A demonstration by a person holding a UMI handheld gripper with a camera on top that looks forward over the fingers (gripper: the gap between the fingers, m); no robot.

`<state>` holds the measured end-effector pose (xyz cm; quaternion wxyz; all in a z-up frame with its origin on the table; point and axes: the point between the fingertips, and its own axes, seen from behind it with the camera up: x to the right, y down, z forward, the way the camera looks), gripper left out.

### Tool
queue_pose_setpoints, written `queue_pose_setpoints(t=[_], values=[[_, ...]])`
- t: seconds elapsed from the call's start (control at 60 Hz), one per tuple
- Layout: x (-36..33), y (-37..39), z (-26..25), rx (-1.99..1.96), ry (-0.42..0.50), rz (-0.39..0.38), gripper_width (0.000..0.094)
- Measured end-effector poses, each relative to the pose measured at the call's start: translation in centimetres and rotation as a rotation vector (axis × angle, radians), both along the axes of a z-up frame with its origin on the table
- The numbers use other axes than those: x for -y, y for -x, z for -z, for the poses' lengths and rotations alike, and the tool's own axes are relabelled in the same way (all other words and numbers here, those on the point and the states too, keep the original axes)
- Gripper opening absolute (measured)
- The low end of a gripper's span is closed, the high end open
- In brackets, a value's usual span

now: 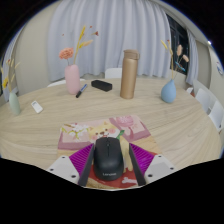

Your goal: Arrange mouse

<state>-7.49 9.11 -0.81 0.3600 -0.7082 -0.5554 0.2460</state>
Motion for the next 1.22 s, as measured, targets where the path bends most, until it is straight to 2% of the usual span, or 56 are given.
queue_pose_setpoints(t=[0.05,0.067,0.233,0.35,0.467,0.633,0.9,1.217], values=[[-0.4,-0.6,-0.8,0.006,-0.017,0.031,0.0868],[-0.4,-0.9,-1.3,0.002,-0.021,0.040,0.0872],[4.3,-5.4,-7.3,-0.055,-0.018,0.010,0.0856],[10.5,-11.0,-10.3,-0.067,0.034,-0.033,0.0853],[15.5,-17.2,-11.4,-0.062,0.056,-0.057,0.0849],[20.3,-25.5,-10.5,-0.023,0.065,-0.066,0.0849],[22.8,-33.6,-9.5,0.008,-0.029,-0.091,0.0856],[21.1,-34.6,-10.9,0.002,-0.073,-0.090,0.0859]])
